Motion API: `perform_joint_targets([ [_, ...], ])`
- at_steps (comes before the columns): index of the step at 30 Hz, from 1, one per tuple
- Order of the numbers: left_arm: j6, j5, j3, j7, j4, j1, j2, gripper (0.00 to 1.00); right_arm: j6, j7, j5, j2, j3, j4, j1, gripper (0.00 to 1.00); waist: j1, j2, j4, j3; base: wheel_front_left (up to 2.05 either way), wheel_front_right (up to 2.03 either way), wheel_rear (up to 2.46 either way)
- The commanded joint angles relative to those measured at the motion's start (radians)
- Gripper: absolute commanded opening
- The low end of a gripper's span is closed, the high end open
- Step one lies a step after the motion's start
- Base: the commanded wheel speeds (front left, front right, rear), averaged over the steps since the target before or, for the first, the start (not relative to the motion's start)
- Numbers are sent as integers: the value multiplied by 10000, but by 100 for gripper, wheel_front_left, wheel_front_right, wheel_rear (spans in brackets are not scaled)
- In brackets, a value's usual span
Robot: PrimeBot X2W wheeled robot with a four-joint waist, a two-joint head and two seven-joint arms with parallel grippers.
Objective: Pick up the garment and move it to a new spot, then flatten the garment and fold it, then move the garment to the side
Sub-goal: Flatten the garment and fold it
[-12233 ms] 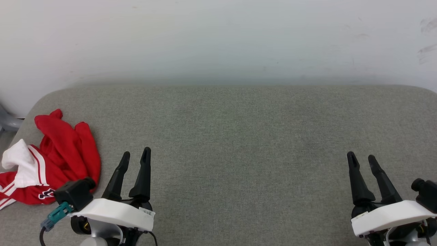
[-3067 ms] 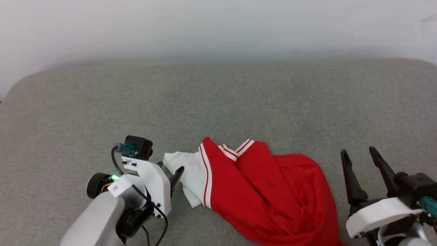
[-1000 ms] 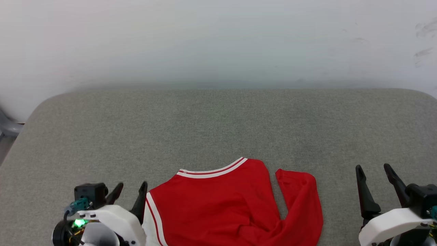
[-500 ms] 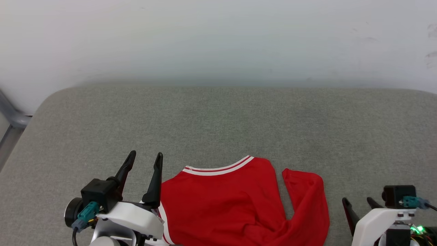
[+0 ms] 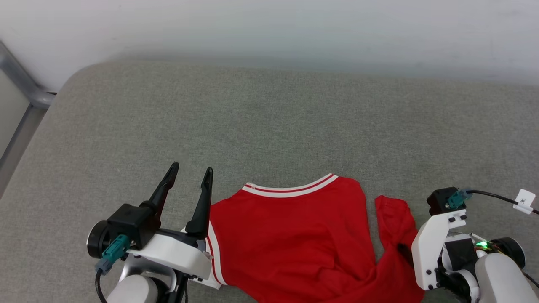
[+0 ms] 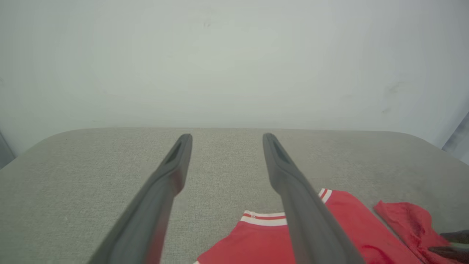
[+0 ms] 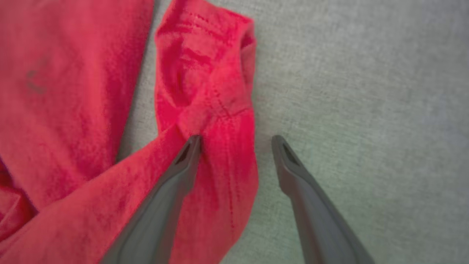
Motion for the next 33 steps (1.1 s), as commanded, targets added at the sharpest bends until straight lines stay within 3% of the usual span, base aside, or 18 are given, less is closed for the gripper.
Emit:
perform_joint_targets([
  [1,-69,-2,-19,-55,74,-149,-25,100,-7,356,183,-162,193,397,-158,100,-1,0,151,227,0,0,0],
  [4,-124,-42,-44,-77,218,-212,-42,100,-5,979,506,-165,450,1065,-100,100,-1,0,199,334,0,0,0],
  [5,-144,-54,-45,-85,257,-224,-47,100,-5,1222,649,-121,509,1246,-7,74,-1,0,201,351,0,0,0],
  [6,-157,-66,-42,-102,295,-252,-51,100,-4,1379,796,-50,554,1364,62,27,-1,0,192,365,0,0,0],
  [7,-158,-60,-47,-86,346,-266,-42,100,-2,1463,899,-18,582,1418,88,0,-1,0,175,370,0,0,0],
  [14,-52,-99,16,-42,524,-44,79,100,-13,656,893,-139,2,545,173,0,-1,0,-192,7,0,0,0],
  [20,100,-149,-7,101,473,251,164,100,-10,370,727,93,-854,-762,1184,0,-1,0,-525,-480,0,0,0],
  [27,246,-328,11,282,386,801,324,100,-7,854,572,808,-1818,-2540,3787,0,-1,0,-955,-1005,0,0,0],
  [31,325,-375,-23,366,358,994,351,100,-7,758,831,1039,-1813,-2813,4838,0,-1,0,-1095,-1158,0,0,0],
  [33,347,-418,-29,418,358,1055,365,100,-7,443,1134,1069,-1728,-2673,5093,14,-1,0,-1140,-1197,0,0,0],
])
